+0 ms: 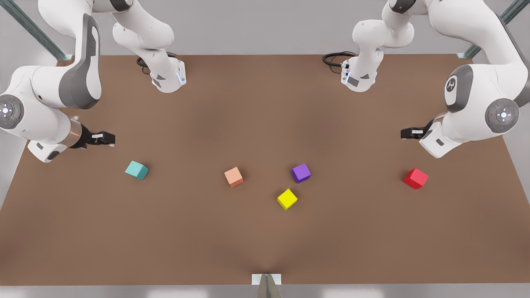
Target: Pick up red wooden cube and pass to hand red wooden cube and place in blue wooden cube
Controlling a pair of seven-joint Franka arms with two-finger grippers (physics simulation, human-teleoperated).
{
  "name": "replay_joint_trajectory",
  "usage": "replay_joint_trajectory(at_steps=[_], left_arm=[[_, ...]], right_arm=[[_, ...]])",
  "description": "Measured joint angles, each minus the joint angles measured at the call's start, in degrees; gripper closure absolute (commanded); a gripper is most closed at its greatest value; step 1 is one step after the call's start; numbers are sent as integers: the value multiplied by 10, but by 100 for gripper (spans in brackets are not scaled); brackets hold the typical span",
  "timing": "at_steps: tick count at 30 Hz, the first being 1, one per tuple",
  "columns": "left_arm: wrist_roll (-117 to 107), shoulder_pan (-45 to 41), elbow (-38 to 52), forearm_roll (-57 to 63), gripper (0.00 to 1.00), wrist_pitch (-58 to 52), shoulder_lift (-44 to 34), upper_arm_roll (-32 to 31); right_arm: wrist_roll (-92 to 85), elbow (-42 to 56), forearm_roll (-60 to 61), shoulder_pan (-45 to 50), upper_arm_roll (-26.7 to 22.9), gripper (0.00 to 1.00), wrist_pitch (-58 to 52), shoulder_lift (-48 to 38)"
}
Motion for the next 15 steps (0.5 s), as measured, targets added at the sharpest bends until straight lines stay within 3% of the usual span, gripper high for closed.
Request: replay_joint_trajectory(at_steps=[3,9,15], left_arm=[[5,0,3,-4,0,16,15,2],[11,91,64,-7,0,147,224,16],[-35,102,-66,-49,0,312,242,79]], right_arm=[[-6,-1,0,0,0,0,11,-1],[-16,-2,2,0,0,0,22,0],[-23,-3,2,0,0,0,26,0]])
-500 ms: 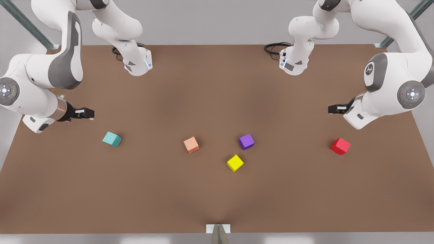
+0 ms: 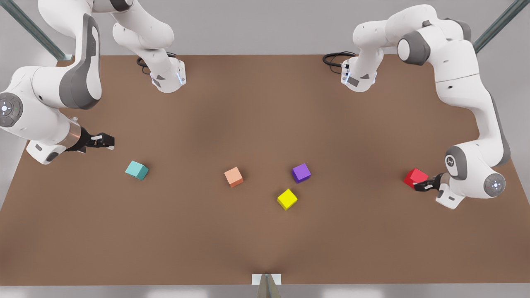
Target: Pick up red wooden cube and pass to hand red wooden cube and place in blue wooden cube
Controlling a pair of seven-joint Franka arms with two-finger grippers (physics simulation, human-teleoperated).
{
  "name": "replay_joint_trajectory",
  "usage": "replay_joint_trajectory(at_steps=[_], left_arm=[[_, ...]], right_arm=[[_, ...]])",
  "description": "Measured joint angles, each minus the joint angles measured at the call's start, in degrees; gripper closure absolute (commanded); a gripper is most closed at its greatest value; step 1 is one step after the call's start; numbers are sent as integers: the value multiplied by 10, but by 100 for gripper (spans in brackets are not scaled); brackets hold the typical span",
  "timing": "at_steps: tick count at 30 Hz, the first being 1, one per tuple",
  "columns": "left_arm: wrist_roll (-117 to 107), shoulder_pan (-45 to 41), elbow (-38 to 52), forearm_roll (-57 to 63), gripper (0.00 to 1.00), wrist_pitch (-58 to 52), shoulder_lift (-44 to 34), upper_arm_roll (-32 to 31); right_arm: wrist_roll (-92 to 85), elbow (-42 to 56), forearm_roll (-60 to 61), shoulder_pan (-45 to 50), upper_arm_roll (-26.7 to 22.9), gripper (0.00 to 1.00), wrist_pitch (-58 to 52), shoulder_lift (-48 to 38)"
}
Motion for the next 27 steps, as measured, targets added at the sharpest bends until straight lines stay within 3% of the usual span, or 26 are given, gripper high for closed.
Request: replay_joint_trajectory(at_steps=[9,27], left_arm=[[-86,-5,-146,-112,0,113,-51,65],[-176,-17,-163,-157,0,174,-23,69]], right_arm=[[-7,-1,0,0,0,0,2,1],[-14,-1,-1,1,0,0,2,2]])
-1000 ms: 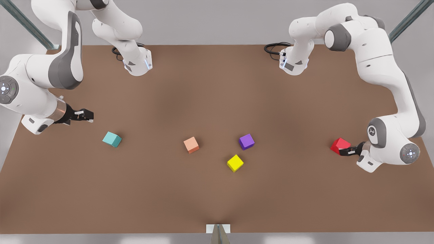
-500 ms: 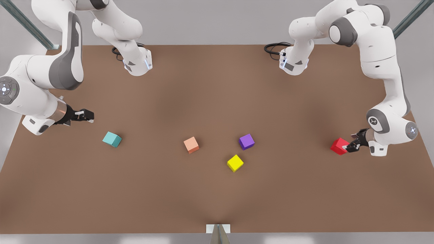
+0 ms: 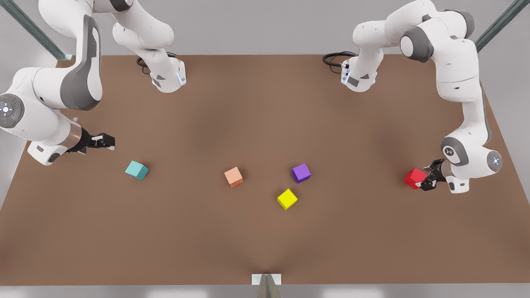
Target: Pick up red wooden cube and pass to hand red wooden cube and place in blue wooden cube
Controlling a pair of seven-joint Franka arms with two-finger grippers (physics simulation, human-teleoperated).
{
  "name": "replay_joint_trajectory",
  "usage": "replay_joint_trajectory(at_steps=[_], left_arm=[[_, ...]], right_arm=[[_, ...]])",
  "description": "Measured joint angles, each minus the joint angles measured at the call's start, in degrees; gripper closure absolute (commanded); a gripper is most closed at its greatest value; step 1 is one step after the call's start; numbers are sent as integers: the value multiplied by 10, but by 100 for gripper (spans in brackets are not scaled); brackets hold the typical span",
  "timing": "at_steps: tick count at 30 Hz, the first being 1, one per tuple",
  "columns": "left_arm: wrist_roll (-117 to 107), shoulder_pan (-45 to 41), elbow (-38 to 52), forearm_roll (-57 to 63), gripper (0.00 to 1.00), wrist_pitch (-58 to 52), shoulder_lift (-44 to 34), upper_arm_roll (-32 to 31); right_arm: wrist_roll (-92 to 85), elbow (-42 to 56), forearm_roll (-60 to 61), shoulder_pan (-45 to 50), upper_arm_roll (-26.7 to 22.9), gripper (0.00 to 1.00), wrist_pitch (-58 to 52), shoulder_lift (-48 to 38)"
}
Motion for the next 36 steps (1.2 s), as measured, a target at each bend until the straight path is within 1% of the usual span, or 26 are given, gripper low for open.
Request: replay_joint_trajectory(at_steps=[13,14,15,16,19,21,22,23,25,26,27,28,30,33,36], left_arm=[[-17,-7,-1,-17,0,22,43,-3],[-18,-7,-1,-19,11,23,44,-4],[-20,-7,0,-19,39,25,46,-4],[-22,-7,0,-19,47,26,47,-4],[-28,-7,2,-16,47,29,46,-9],[-33,-7,5,-15,47,28,26,-28],[-34,-5,21,-14,47,24,18,-54],[-36,-5,56,-14,47,7,14,-87],[-39,-2,165,-20,47,-64,11,-170],[-39,-3,204,-33,45,-103,11,-223],[-40,-5,227,-62,47,-143,12,-267],[-38,-5,239,-89,47,-179,16,-306],[-30,-7,260,-143,47,-235,52,-375],[-9,-19,310,-241,47,-279,126,-426],[12,-35,356,-304,47,-268,177,-492]], right_arm=[[-2,-1,0,4,0,0,0,0],[-2,-1,0,4,0,0,0,0],[-2,-1,1,4,0,0,0,1],[-3,-1,1,4,0,0,0,1],[-3,-1,1,4,0,0,0,2],[-3,1,0,4,0,0,-1,3],[-3,4,-1,4,0,0,-1,6],[-4,7,2,4,1,0,0,13],[-7,28,49,6,1,0,-1,45],[-9,36,94,6,1,0,-3,70],[-10,46,139,6,1,0,-4,96],[-11,57,188,8,1,0,-4,121],[-13,66,315,9,1,0,-5,184],[-19,85,472,11,2,0,-5,251],[-32,92,577,15,7,0,-1,292]])
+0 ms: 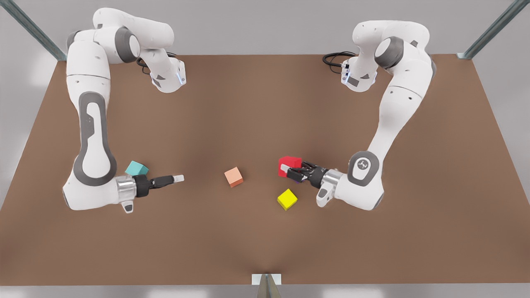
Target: Pick up red wooden cube and pass to hand red wooden cube and place in blue wooden cube
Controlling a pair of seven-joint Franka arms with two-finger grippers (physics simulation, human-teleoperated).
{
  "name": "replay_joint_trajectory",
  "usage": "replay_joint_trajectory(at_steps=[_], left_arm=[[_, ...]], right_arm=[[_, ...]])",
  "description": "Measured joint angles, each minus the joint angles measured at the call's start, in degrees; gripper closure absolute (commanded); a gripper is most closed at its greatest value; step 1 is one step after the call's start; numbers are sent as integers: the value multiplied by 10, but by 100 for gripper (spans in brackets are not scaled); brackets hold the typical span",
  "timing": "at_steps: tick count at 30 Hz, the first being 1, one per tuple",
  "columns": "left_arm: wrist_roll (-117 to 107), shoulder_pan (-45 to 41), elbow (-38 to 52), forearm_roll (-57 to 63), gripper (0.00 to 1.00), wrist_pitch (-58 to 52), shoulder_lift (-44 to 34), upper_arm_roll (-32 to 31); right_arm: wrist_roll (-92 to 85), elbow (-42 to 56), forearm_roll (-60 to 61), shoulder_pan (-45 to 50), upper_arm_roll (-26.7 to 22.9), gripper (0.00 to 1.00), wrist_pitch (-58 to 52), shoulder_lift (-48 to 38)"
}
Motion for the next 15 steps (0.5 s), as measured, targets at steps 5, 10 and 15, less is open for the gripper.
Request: replay_joint_trajectory(at_steps=[5,10,15], left_arm=[[51,-27,31,-64,47,35,34,-24],[125,-42,48,-71,47,105,38,-23],[198,-43,53,-64,44,173,37,-18]], right_arm=[[-56,-9,67,44,9,0,32,24],[-214,-25,94,64,9,0,86,25],[-420,-44,139,66,31,0,113,24]])
